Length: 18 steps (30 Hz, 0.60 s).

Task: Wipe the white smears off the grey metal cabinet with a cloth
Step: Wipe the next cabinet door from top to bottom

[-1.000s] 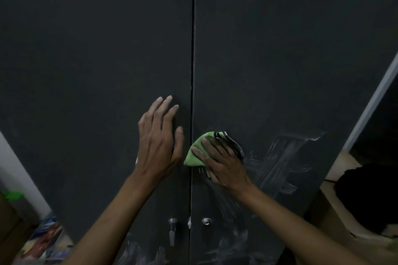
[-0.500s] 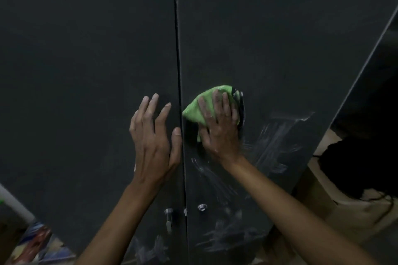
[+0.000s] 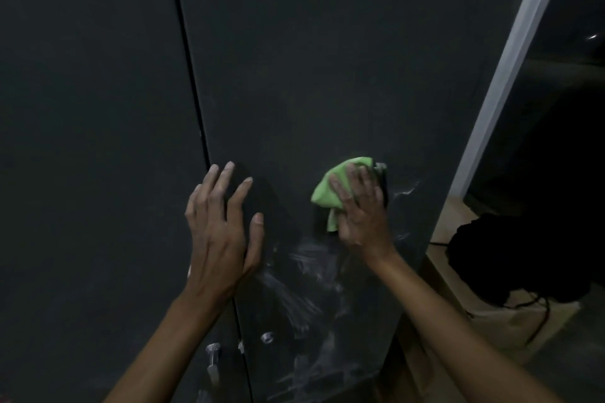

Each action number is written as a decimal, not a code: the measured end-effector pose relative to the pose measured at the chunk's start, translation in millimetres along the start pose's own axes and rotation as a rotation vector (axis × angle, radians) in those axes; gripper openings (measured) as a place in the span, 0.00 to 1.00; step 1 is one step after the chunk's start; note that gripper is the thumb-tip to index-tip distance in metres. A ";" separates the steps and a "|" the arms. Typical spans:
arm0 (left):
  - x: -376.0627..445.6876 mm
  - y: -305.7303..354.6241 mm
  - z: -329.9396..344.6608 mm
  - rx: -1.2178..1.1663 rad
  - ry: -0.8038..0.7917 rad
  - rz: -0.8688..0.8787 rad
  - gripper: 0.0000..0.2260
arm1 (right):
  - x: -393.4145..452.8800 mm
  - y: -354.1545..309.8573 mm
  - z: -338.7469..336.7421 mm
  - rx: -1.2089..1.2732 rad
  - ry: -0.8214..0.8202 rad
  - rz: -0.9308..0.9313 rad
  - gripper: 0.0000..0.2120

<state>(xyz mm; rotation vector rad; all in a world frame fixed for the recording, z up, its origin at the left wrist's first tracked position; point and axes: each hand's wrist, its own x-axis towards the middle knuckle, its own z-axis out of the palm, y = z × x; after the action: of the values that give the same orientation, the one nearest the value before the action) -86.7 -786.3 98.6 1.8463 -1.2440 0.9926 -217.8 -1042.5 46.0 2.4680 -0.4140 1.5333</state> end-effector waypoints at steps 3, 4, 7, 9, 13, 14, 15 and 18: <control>6.8 15.3 13.7 -0.008 0.009 0.007 0.22 | -12.5 45.4 -12.9 0.009 0.018 0.142 0.38; 8.5 20.0 17.9 -0.009 0.008 0.013 0.22 | -16.4 57.7 -16.5 0.013 0.031 0.210 0.37; 11.4 29.3 25.3 0.000 0.015 0.028 0.21 | -24.1 77.2 -22.7 0.041 0.115 0.448 0.32; 12.8 31.4 25.9 0.016 0.019 0.026 0.21 | -22.1 71.7 -20.3 0.075 0.159 0.552 0.31; 12.7 29.2 24.8 0.052 0.030 0.020 0.22 | -4.0 36.2 -7.7 0.158 0.280 0.701 0.30; 11.8 28.4 25.0 0.061 0.030 0.019 0.22 | -0.4 27.6 -5.0 0.164 0.278 0.688 0.30; 10.6 27.7 25.4 0.069 0.028 0.019 0.22 | 1.5 19.6 -2.5 0.158 0.259 0.643 0.30; 7.4 26.1 27.6 0.081 0.019 0.008 0.22 | 4.5 -4.6 5.7 0.112 0.177 0.416 0.32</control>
<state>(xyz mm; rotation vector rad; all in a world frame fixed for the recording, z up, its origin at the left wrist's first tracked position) -103.6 -820.9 95.3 1.8909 -1.2172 1.0766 -209.5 -1040.6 47.4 2.4037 -0.8742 1.9612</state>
